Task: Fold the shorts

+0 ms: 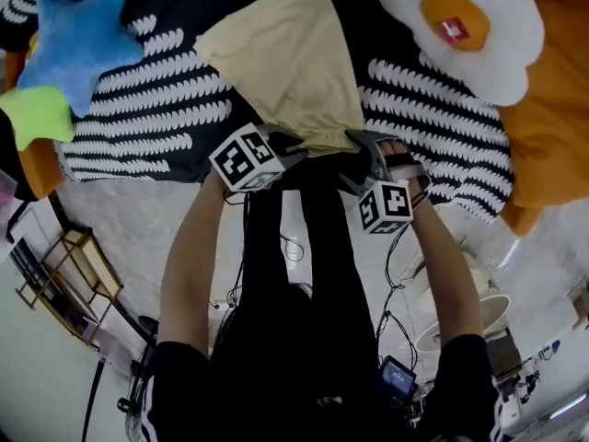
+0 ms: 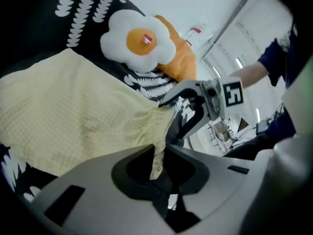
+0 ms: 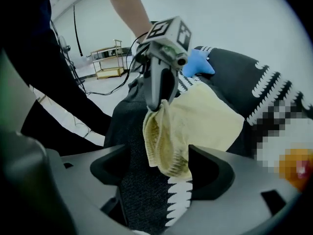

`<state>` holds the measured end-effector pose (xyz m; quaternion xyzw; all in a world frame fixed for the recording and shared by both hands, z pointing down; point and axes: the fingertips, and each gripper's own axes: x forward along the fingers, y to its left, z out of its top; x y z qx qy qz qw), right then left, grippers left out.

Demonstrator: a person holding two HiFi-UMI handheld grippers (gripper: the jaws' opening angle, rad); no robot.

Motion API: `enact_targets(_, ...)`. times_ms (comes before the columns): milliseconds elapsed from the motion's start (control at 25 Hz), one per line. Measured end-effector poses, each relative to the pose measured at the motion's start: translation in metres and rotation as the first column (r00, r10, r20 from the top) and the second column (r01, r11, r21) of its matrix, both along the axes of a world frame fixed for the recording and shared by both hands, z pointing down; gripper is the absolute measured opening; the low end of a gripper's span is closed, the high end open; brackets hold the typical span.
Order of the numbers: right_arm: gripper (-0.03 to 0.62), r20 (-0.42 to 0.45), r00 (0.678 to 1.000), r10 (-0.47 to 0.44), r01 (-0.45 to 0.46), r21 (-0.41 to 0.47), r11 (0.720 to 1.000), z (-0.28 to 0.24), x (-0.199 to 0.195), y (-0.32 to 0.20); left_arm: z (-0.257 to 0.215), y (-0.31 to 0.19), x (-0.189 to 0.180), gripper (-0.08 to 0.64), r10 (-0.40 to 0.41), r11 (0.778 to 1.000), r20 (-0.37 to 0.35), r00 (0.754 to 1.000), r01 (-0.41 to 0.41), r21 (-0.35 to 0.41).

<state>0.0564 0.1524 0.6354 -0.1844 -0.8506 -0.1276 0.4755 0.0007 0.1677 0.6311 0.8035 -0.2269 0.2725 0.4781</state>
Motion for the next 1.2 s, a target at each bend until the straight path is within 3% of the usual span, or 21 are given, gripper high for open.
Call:
enact_targets(120, 0.398, 0.025, 0.998, -0.064, 0.061, 0.119, 0.991, 0.014, -0.009, -0.001, -0.013, -0.017, -0.012, 0.06, -0.068, 0.997, -0.061, 0.996, 0.067, -0.029)
enact_targets(320, 0.426, 0.08, 0.985, -0.155, 0.123, 0.308, 0.944, 0.025, -0.028, -0.016, -0.019, -0.03, -0.02, 0.061, -0.077, 0.995, -0.12, 0.99, 0.069, -0.07)
enact_targets(400, 0.387, 0.1, 0.984, -0.146, 0.104, 0.346, 0.933, 0.024, -0.035, -0.026, -0.019, -0.034, -0.025, 0.061, -0.096, 0.994, -0.122, 0.988, 0.088, -0.072)
enact_targets(440, 0.301, 0.117, 0.984, -0.132, 0.084, 0.347, 0.934, 0.021, -0.039, -0.03, -0.019, -0.036, -0.029, 0.061, -0.113, 0.992, -0.122, 0.986, 0.105, -0.072)
enact_targets(480, 0.207, 0.138, 0.984, -0.114, 0.062, 0.333, 0.941, 0.016, -0.042, -0.033, -0.02, -0.038, -0.035, 0.063, -0.131, 0.99, -0.121, 0.984, 0.123, -0.071)
enact_targets(640, 0.091, 0.196, 0.978, -0.071, 0.019, 0.255, 0.967, -0.013, -0.05, -0.038, -0.033, -0.043, -0.055, 0.067, -0.209, 0.978, -0.136, 0.968, 0.204, -0.054)
enact_targets(720, 0.071, 0.179, 0.98, -0.087, 0.047, 0.216, 0.975, -0.022, -0.05, -0.034, -0.045, -0.038, -0.057, 0.069, -0.237, 0.971, -0.165, 0.957, 0.233, -0.046)
enact_targets(840, 0.063, 0.081, 0.987, -0.142, 0.136, 0.078, 0.988, -0.026, -0.041, -0.019, -0.06, -0.017, -0.049, 0.069, -0.235, 0.972, -0.183, 0.955, 0.23, -0.047)
enact_targets(1000, 0.063, -0.028, 0.975, -0.221, 0.218, -0.084, 0.972, -0.042, -0.021, 0.014, -0.077, 0.023, -0.028, 0.069, -0.246, 0.969, -0.196, 0.949, 0.235, -0.078)
enact_targets(1200, 0.063, -0.07, 0.958, -0.28, 0.263, -0.182, 0.947, -0.051, 0.004, 0.067, -0.082, 0.079, -0.004, 0.072, -0.288, 0.954, -0.198, 0.937, 0.262, -0.146)
